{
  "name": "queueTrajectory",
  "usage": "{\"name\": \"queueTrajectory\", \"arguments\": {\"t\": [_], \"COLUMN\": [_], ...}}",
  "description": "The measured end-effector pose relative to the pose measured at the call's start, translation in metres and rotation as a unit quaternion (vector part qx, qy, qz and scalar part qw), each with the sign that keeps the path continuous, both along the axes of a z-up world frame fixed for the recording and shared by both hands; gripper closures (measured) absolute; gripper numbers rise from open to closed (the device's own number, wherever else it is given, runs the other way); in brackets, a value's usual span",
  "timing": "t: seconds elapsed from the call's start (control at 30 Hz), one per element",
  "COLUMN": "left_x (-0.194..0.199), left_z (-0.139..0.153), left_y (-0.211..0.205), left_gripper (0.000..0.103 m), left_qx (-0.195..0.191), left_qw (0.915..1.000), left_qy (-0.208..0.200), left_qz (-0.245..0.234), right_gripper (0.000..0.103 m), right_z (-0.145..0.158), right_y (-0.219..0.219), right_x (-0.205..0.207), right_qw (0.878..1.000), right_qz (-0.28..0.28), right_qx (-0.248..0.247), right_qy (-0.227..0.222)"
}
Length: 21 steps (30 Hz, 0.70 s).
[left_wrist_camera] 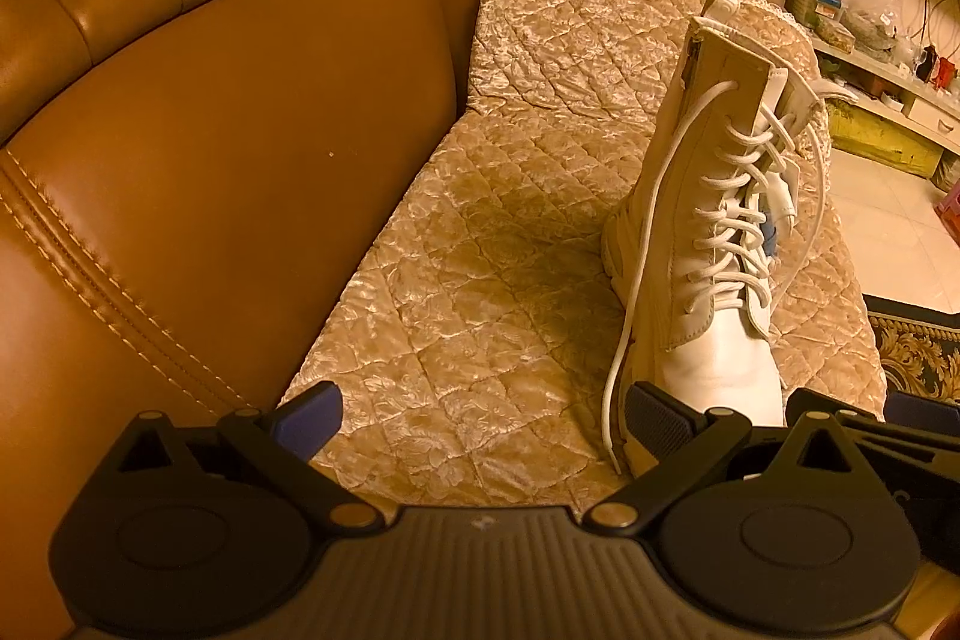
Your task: Lace up shoes with both hands
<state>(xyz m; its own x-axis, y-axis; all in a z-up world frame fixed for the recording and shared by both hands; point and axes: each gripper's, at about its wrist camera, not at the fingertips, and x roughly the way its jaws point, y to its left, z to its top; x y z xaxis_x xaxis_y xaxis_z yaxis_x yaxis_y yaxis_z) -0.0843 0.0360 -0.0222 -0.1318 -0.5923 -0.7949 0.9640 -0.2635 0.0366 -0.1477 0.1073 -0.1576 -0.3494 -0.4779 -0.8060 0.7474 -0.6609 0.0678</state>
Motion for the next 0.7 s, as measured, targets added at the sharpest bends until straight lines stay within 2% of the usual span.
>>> {"name": "queueTrajectory", "arguments": {"t": [0.7], "left_x": [-0.0014], "left_z": [-0.0011], "left_y": [-0.0002], "left_gripper": [0.0], "left_qx": [-0.001], "left_qw": [1.0], "left_qy": [-0.007], "left_qz": [-0.002], "right_gripper": [0.031], "right_z": [-0.0016], "right_y": [-0.002], "right_x": [-0.0001], "right_qw": [1.0], "right_qz": [0.0], "right_qx": [0.002], "right_qy": [0.002]}}
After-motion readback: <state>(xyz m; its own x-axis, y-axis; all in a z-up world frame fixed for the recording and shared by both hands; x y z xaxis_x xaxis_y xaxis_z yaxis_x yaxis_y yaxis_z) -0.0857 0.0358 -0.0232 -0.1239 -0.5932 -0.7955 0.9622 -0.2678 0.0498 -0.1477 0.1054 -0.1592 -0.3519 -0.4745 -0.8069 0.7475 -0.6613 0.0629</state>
